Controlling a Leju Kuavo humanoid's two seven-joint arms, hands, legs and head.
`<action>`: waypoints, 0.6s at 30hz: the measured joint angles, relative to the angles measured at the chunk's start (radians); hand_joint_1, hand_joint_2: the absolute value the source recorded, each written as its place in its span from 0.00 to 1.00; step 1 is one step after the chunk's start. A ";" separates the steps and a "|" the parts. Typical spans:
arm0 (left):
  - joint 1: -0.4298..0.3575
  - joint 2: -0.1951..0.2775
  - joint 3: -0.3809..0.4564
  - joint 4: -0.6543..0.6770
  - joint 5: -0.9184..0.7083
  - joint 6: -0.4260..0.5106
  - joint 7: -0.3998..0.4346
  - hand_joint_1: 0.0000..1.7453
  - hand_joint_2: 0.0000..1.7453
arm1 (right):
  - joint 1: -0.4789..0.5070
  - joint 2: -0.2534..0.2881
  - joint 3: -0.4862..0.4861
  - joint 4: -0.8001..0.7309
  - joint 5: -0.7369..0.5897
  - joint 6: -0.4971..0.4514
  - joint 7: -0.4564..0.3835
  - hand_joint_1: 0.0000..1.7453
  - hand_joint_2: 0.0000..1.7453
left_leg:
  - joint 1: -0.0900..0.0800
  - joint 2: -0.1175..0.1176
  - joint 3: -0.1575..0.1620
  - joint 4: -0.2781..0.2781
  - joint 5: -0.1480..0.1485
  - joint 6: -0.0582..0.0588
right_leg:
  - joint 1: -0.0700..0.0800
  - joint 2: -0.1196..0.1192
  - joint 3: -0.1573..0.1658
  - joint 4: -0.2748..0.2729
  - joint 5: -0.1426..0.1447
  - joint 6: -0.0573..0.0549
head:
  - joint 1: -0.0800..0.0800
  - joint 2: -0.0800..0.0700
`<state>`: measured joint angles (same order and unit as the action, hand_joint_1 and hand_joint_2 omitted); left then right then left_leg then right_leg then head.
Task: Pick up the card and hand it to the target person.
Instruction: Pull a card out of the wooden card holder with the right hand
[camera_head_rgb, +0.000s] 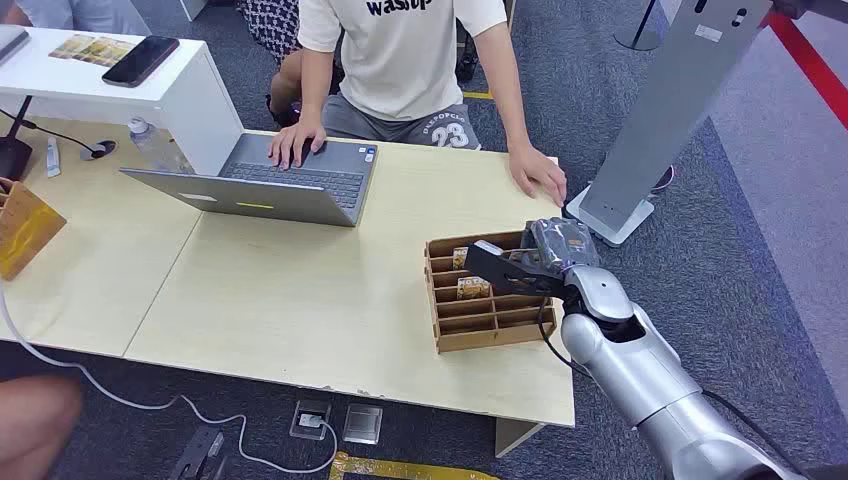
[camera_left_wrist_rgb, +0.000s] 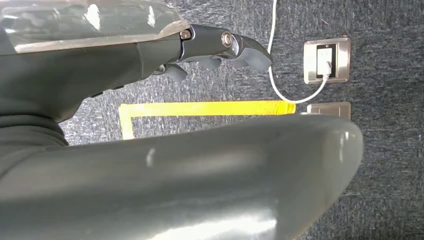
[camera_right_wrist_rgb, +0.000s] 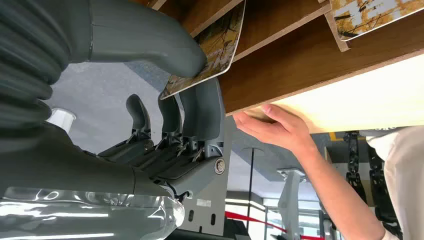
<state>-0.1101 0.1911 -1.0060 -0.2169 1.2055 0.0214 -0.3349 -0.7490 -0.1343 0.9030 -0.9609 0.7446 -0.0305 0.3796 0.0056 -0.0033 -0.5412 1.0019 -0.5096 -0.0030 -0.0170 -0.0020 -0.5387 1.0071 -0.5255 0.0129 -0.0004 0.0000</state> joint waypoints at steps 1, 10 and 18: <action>0.000 0.000 0.000 0.000 0.000 0.000 0.000 0.00 0.00 | 0.000 0.000 0.000 0.000 0.000 0.000 0.000 0.72 1.00 | 0.000 0.000 0.000 0.000 0.000 0.000 | 0.000 0.000 0.000 0.000 0.000 0.000 | 0.000 0.000; 0.000 0.000 0.000 0.000 0.000 0.000 0.000 0.00 0.00 | 0.001 0.000 0.000 0.000 0.000 0.000 0.000 0.79 1.00 | 0.000 0.000 0.000 0.000 0.000 0.000 | 0.000 0.000 0.000 0.000 0.000 0.000 | 0.000 0.000; 0.000 0.000 0.000 0.000 -0.001 -0.004 -0.011 0.00 0.00 | 0.002 0.000 0.000 -0.001 0.000 0.010 0.005 0.99 1.00 | 0.000 0.000 0.001 0.000 0.000 0.000 | 0.000 0.000 0.000 0.000 0.000 0.000 | 0.000 0.000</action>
<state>-0.1097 0.1911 -1.0060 -0.2168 1.2047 0.0171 -0.3461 -0.7470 -0.1347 0.9030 -0.9624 0.7444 -0.0208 0.3842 0.0056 -0.0031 -0.5403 1.0019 -0.5095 -0.0030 -0.0170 -0.0018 -0.5382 1.0071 -0.5255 0.0129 -0.0004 0.0000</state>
